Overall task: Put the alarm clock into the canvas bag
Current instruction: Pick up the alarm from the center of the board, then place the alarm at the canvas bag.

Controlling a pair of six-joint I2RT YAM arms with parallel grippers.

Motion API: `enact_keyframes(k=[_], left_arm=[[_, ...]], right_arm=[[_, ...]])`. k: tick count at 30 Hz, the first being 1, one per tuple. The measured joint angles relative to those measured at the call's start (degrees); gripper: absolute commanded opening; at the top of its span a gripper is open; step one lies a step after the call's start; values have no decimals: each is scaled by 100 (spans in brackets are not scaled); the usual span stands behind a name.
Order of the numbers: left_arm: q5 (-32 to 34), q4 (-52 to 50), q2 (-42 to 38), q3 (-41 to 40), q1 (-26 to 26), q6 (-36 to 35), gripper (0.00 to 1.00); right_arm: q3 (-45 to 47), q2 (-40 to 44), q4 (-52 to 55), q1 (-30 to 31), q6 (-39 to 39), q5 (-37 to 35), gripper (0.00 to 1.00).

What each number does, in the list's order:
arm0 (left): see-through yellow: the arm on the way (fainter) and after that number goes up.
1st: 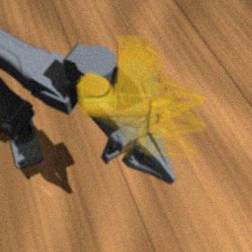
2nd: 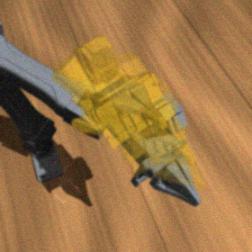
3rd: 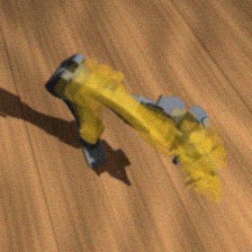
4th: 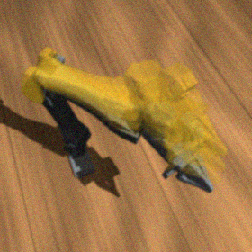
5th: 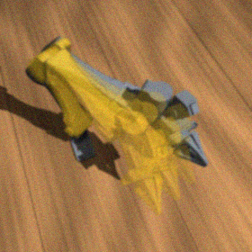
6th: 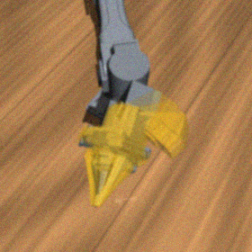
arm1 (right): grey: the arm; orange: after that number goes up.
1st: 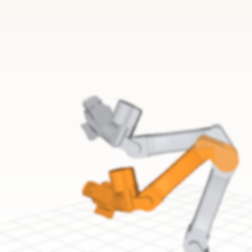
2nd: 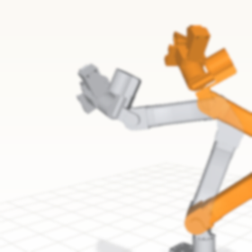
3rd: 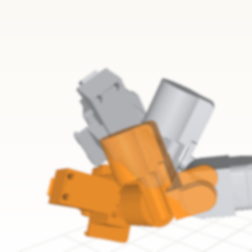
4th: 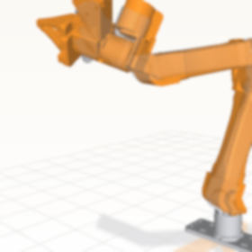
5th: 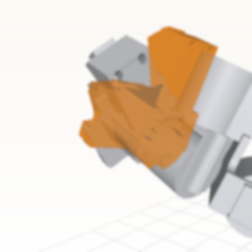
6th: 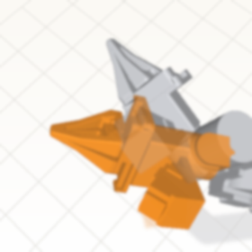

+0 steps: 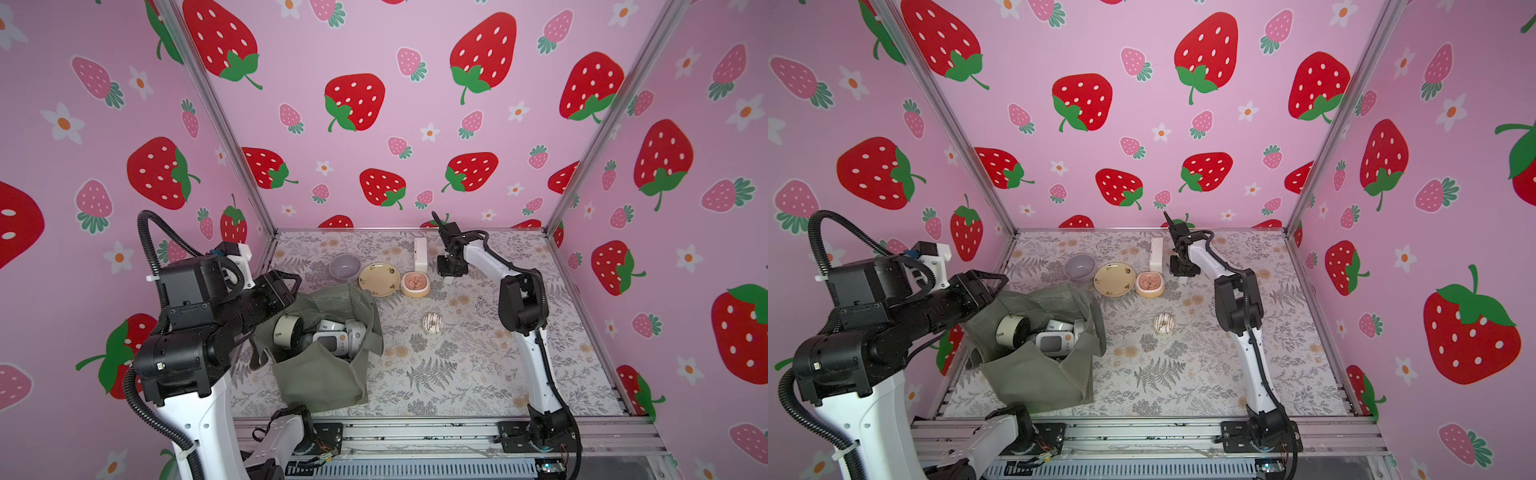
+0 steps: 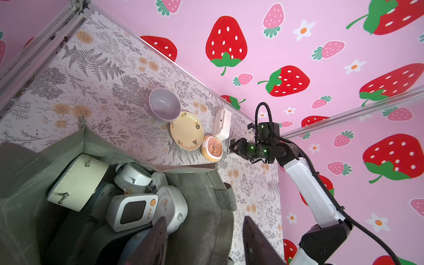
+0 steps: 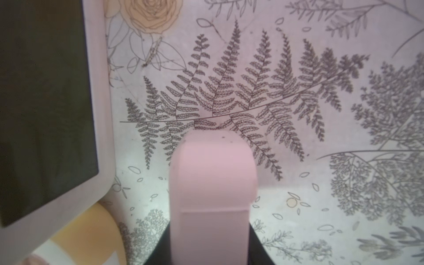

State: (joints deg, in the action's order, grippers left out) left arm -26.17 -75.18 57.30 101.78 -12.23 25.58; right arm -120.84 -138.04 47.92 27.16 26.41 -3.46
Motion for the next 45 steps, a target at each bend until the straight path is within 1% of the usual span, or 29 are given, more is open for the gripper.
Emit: enact_keyframes(k=[2, 5, 8, 10, 13, 15, 17, 19, 22, 24, 26, 30, 33, 35, 40, 43, 45], left_arm=[[2, 0, 13, 7, 0, 0, 54], [72, -81, 76, 111, 0, 50, 52], [275, -201, 138, 284, 0, 234, 51], [428, -317, 144, 317, 0, 369, 52], [588, -555, 181, 361, 0, 496, 52], [627, -675, 216, 361, 0, 579, 51], [623, -723, 238, 350, 0, 651, 51], [623, -726, 236, 275, 0, 734, 51], [629, -750, 238, 245, 0, 798, 50], [682, -835, 269, 260, 0, 809, 50], [831, -1119, 374, 448, 0, 778, 50], [1285, -1519, 693, 1119, 0, 595, 50], [1506, -1547, 765, 1281, 0, 461, 50], [1532, -1545, 728, 1233, 0, 437, 50], [1510, -1550, 299, 643, 0, 496, 49], [1429, -1547, 37, 341, 0, 581, 49], [1285, -1547, -157, 92, 0, 643, 49]], right_arm=[[24, 103, -4, -31, -92, 133, 27], [627, 756, -291, -118, -245, 688, 28], [1628, 1915, -811, -350, -254, 1714, 30], [2251, 2745, -1309, -599, -111, 2588, 30], [2739, 3578, -1904, -890, 166, 3591, 30], [2826, 3838, -2194, -973, 358, 4168, 30], [2861, 3958, -2430, -929, 555, 4656, 30], [2900, 4028, -2686, -809, 822, 5139, 30], [2909, 4098, -3058, -573, 1261, 5661, 30], [2850, 4131, -3211, -393, 1484, 5862, 30], [2647, 4129, -3292, -140, 1711, 5984, 30], [2063, 4127, -3504, 555, 2079, 6087, 30], [1681, 4098, -3639, 1123, 2284, 6092, 31], [1528, 4057, -3718, 1486, 2369, 6085, 31], [1480, 3818, -3674, 2286, 2417, 5965, 30], [1082, 3410, -2968, 2621, 1998, 5761, 30], [549, 3023, -2245, 2789, 1543, 5525, 30]])
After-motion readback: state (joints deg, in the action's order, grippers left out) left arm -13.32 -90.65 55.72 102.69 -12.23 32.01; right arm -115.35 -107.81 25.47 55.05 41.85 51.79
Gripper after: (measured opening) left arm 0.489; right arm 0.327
